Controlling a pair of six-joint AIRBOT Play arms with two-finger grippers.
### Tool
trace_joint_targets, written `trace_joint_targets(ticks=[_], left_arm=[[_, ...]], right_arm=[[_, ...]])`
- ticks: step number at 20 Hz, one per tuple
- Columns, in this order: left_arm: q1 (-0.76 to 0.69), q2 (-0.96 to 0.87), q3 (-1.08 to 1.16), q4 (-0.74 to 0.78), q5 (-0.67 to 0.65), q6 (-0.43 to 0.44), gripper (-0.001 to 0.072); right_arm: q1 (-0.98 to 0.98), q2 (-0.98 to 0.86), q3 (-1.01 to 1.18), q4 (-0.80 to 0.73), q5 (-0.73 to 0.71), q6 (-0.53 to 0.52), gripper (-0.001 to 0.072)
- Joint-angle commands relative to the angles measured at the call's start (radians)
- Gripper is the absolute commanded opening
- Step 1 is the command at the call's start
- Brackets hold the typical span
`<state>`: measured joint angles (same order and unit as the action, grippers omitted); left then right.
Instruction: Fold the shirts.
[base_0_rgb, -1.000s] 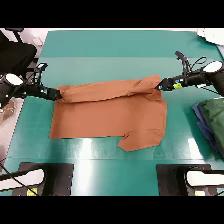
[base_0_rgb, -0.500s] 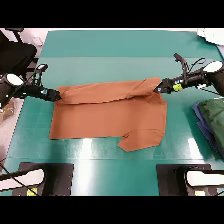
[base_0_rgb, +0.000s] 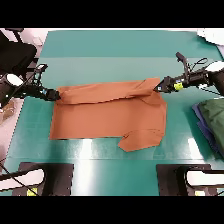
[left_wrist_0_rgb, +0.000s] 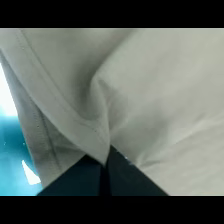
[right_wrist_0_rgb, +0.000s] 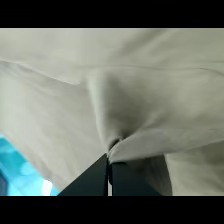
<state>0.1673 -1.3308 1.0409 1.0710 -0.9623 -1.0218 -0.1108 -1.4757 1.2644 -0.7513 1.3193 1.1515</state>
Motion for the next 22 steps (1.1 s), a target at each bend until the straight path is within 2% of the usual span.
trace_joint_targets(ticks=[1,10,21,22], left_arm=[[0.001,-0.001,0.000,0.013,0.005,0.001,0.0019],[0.001,-0.028,-0.001,0.048,0.018,0.001,0.0020],[0.001,-0.059,0.000,0.039,-0.005,0.001,0.0022],[0.001,-0.059,0.000,0.039,-0.007,0.002,0.0123]], right_arm=[[-0.002,-0.008,-0.002,-0.098,-0.010,0.024,0.0019],[0.028,-0.129,-0.002,-0.090,-0.011,0.032,0.0019],[0.023,-0.136,-0.002,-0.089,-0.026,0.033,0.0021],[0.023,-0.136,-0.002,-0.090,-0.026,0.033,0.0021]])
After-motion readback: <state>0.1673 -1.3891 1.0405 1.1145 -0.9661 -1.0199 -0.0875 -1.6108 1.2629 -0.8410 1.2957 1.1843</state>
